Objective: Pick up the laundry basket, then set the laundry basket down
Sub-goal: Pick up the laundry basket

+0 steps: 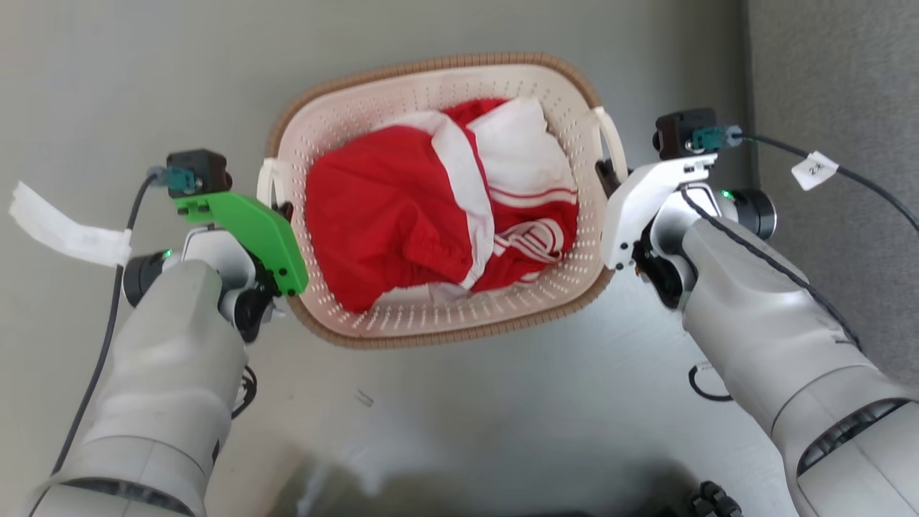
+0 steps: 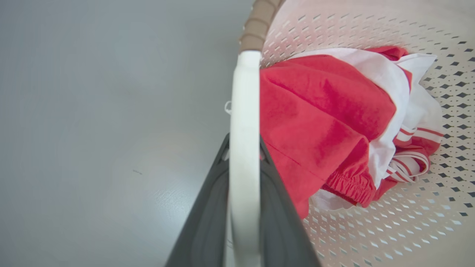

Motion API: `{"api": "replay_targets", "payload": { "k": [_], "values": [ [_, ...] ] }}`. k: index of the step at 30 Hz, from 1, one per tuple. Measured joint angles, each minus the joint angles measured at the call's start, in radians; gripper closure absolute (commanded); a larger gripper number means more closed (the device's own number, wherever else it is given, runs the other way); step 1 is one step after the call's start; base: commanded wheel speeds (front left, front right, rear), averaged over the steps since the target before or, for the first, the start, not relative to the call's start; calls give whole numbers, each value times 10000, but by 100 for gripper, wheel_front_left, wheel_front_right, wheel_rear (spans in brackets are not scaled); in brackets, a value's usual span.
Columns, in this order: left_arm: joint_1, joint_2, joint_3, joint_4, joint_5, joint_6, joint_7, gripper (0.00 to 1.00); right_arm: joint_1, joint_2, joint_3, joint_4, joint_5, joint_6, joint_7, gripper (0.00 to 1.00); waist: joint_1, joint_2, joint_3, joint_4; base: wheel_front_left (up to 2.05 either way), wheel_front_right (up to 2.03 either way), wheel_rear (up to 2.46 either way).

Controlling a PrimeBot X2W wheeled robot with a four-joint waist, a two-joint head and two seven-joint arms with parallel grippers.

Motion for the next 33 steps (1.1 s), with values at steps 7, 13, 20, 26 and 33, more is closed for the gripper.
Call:
{"api": "replay_targets", "payload": {
  "k": [7, 13, 20, 26, 33],
  "values": [
    [285, -31, -21, 105, -144, -2, 155, 100, 337, 59, 48, 155, 238, 100, 178, 100, 0, 0, -604, -15, 0, 0, 0],
    [605, -84, -63, 265, -343, -4, 299, 100, 705, 82, 190, 286, 330, 201, 401, 100, 0, 0, -1220, -40, 0, 0, 0],
    [1133, -161, -113, 416, -520, -12, 462, 100, 1177, 138, 322, 466, 523, 249, 564, 100, 0, 0, -1967, -73, 0, 0, 0],
    [1604, -217, -174, 520, -610, -15, 619, 100, 1662, 180, 383, 627, 713, 336, 675, 100, 0, 0, -2637, -84, 0, 0, 0],
    [2006, -249, -240, 617, -727, -15, 955, 100, 2129, 228, 435, 761, 846, 426, 757, 100, -1, 0, -3407, -78, 0, 0, 0]
  ]
}}
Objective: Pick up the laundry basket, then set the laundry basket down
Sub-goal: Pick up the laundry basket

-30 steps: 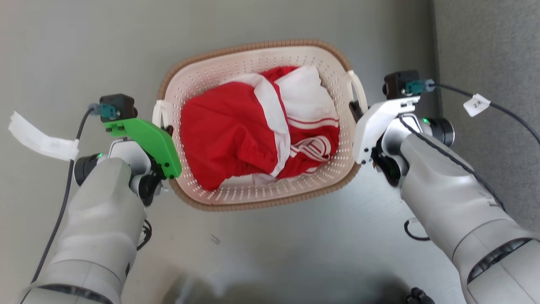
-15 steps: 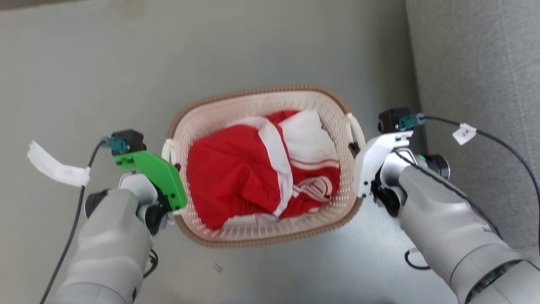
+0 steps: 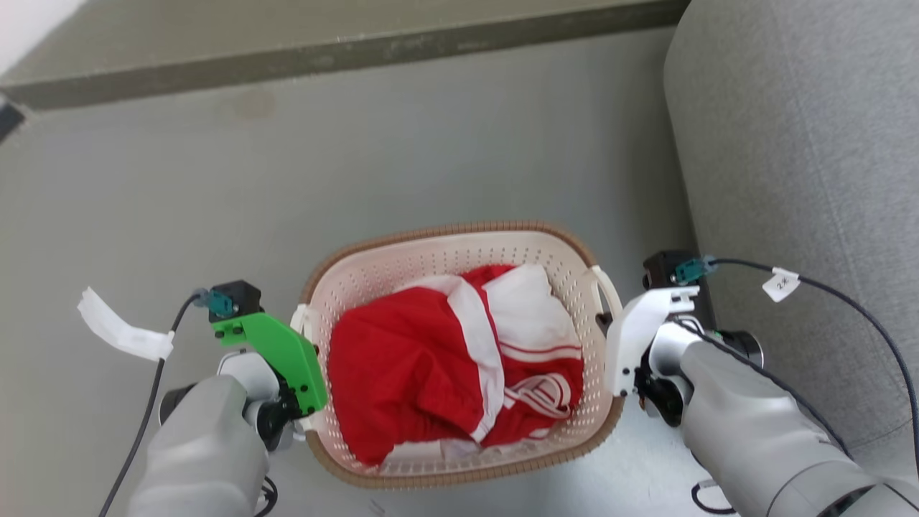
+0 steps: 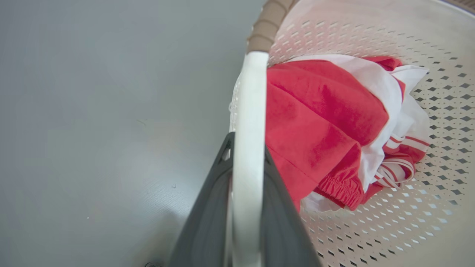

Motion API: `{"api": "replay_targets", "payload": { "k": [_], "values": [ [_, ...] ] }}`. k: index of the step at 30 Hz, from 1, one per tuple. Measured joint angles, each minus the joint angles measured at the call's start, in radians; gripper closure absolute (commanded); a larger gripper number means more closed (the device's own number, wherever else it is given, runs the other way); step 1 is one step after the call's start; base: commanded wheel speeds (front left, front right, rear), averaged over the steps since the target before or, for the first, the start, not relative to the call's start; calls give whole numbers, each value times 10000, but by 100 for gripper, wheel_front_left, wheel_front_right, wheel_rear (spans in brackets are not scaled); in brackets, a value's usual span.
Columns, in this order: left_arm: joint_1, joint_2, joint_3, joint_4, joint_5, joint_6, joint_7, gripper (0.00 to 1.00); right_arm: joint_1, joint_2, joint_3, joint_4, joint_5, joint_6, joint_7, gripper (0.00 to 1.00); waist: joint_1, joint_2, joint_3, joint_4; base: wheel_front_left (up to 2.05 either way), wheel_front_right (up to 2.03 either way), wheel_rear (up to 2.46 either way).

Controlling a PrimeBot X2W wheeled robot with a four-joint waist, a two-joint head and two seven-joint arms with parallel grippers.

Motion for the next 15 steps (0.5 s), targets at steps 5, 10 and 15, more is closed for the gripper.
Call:
{"api": "replay_targets", "payload": {
  "k": [5, 10, 15],
  "values": [
    [240, -19, -40, 65, -176, -6, 138, 100, 287, 15, 40, 50, 90, 86, 107, 100, 0, 0, -522, 4, 0, 0, 0],
    [470, -36, -79, 94, -245, -27, 268, 100, 514, 21, 109, 71, 163, 111, 247, 100, 0, 0, -1006, -3, 0, 0, 0],
    [684, -46, -115, 121, -268, -27, 366, 100, 722, 35, 136, 136, 230, 176, 357, 100, 0, 0, -1446, -18, 0, 0, 0]
  ]
}}
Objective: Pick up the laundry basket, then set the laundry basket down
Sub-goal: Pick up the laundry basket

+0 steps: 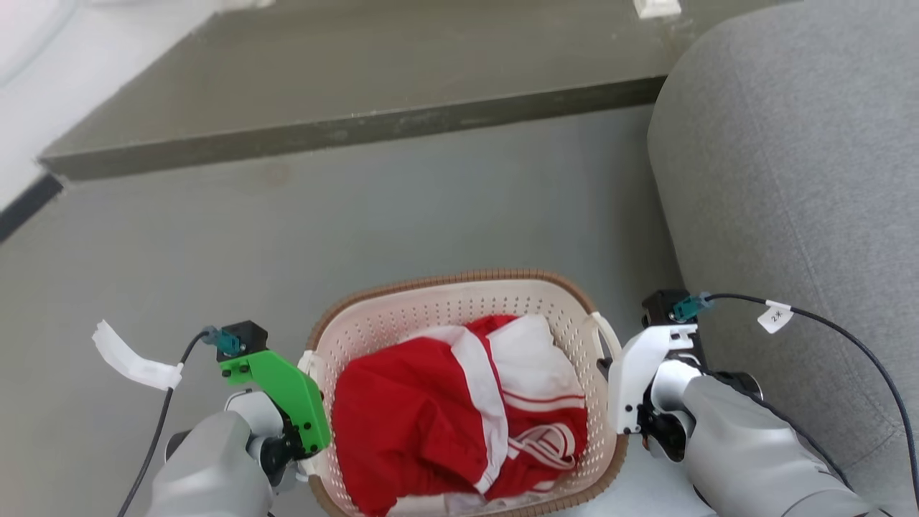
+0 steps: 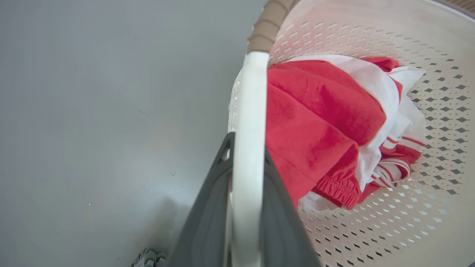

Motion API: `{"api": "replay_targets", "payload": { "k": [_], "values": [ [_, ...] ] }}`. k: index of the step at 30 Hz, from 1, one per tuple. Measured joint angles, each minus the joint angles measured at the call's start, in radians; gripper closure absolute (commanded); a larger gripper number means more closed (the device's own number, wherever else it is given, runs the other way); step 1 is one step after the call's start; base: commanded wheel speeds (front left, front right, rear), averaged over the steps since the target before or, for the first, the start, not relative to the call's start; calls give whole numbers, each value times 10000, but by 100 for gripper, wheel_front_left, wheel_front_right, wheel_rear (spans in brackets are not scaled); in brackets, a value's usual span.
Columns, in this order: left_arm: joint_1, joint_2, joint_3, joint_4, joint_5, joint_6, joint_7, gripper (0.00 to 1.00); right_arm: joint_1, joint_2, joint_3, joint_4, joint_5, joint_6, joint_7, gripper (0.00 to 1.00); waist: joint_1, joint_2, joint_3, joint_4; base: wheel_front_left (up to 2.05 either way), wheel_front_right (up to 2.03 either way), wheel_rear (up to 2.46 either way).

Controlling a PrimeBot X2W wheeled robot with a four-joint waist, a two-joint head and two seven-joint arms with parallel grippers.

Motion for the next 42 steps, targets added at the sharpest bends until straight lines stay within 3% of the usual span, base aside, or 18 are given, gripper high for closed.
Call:
{"api": "replay_targets", "payload": {
  "k": [27, 42],
  "values": [
    [995, -38, -159, 169, -196, 0, 522, 100, 1148, 79, 178, 167, 474, 121, 711, 100, 0, 0, -1707, 5, 0, 0, 0],
    [1181, -40, -159, 209, -328, 0, 616, 100, 1247, 84, 249, 192, 510, 167, 821, 100, 0, 0, -1905, 25, 0, 0, 0]
  ]
}}
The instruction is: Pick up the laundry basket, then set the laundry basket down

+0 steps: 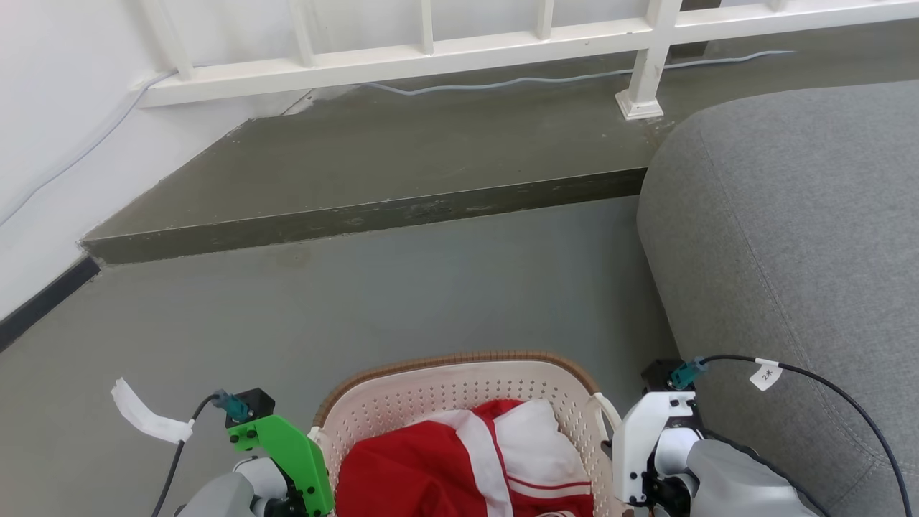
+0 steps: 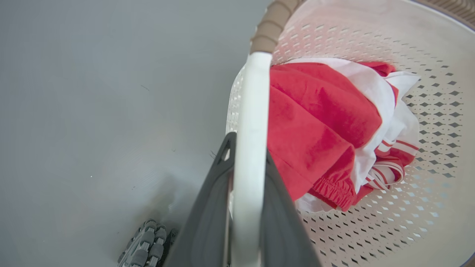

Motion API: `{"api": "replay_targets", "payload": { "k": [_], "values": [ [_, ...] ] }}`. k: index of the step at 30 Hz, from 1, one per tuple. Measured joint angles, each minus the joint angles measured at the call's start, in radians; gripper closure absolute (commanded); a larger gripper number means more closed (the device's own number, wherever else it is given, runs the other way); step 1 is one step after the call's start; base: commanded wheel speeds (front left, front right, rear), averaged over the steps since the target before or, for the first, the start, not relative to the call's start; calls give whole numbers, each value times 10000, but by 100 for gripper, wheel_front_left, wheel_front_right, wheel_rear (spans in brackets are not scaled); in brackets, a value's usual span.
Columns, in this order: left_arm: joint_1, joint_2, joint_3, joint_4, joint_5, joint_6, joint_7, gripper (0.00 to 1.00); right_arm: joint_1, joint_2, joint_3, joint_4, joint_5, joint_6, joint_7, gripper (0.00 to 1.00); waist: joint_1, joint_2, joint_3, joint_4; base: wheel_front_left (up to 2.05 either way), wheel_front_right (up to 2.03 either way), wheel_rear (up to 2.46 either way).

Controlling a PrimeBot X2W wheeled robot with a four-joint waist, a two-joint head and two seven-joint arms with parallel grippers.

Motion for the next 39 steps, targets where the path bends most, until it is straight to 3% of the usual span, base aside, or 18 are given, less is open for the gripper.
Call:
{"api": "replay_targets", "payload": {
  "k": [39],
  "values": [
    [-22, 2, -144, 12, -13, 0, 65, 100, -98, 0, 125, 21, 228, -67, -25, 100, 0, 0, 364, 27, 0, 0, 0]
  ]
}}
